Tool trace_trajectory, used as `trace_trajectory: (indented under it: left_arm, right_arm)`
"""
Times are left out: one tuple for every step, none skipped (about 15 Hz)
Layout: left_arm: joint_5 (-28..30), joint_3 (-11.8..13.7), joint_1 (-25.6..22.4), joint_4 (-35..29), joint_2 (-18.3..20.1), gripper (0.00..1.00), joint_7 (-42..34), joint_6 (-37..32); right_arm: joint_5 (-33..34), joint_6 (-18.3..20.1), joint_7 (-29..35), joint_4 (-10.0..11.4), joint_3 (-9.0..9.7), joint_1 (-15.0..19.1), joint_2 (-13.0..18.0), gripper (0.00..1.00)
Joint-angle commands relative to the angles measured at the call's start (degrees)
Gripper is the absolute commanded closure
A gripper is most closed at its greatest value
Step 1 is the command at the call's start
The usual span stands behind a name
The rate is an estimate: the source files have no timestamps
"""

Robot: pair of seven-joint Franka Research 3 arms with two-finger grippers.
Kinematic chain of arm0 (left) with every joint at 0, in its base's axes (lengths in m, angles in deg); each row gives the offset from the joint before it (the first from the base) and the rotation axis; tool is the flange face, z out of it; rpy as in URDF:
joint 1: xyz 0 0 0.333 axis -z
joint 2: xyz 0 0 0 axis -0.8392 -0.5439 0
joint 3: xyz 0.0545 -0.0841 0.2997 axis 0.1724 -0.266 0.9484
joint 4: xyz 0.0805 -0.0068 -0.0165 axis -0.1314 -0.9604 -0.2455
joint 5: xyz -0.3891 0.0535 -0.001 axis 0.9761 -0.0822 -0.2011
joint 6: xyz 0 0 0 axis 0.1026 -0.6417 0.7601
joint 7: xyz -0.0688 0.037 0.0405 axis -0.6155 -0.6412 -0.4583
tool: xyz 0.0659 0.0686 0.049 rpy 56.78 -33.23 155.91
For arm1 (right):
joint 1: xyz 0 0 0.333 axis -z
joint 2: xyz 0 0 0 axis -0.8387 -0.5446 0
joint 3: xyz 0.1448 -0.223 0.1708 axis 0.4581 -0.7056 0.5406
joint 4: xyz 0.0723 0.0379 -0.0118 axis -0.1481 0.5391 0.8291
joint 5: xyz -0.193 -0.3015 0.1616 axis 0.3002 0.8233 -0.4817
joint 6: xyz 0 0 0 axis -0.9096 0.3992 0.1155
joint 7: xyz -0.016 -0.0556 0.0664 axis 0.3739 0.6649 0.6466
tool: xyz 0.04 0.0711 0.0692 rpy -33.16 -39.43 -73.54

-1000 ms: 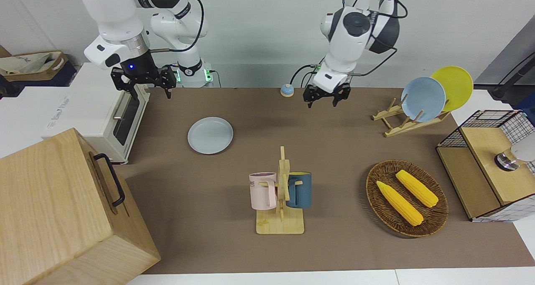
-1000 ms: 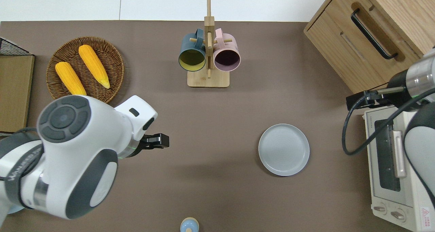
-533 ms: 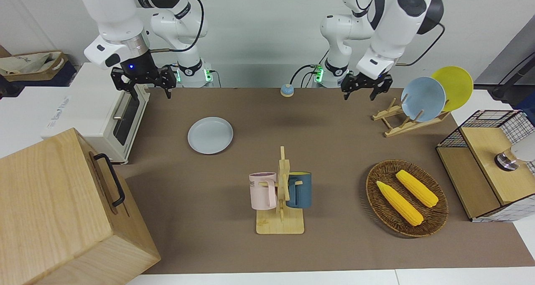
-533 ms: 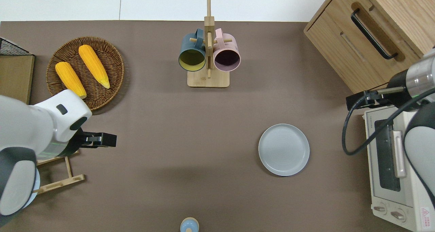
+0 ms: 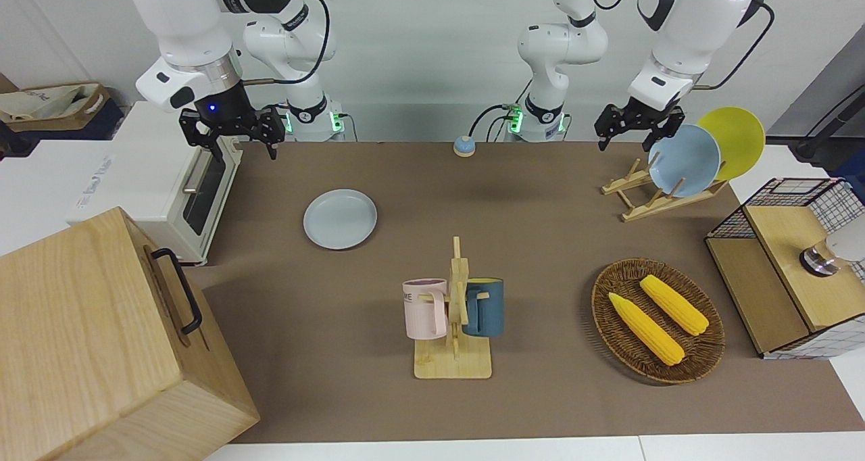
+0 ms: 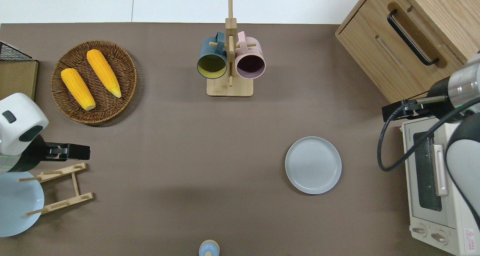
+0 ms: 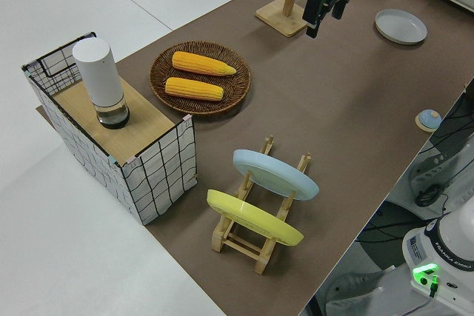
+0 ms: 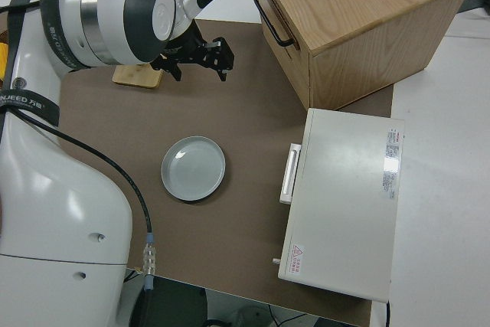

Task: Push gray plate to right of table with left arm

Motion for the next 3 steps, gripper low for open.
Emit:
trace_trajectory:
  left_arm:
    - [-1.15, -0.21, -0.44, 1.76, -0.08, 0.01, -0.57, -1.89]
    - [-2.11, -0.3, -0.26, 1.85, -0.17, 0.01, -0.57, -1.89]
    - [-2.82, -0.3, -0.26, 1.77, -0.08, 0.01, -0.39, -1.89]
  right_arm:
    - [-0.4, 0.59, 0.18, -0.08, -0.01, 0.04, 0.33, 0.017]
    - [-0.4, 0.59, 0.18, -0.16, -0.01, 0.04, 0.33, 0.017]
    - [-0.4, 0.59, 0.18, -0.08, -0.01, 0.04, 0.33, 0.017]
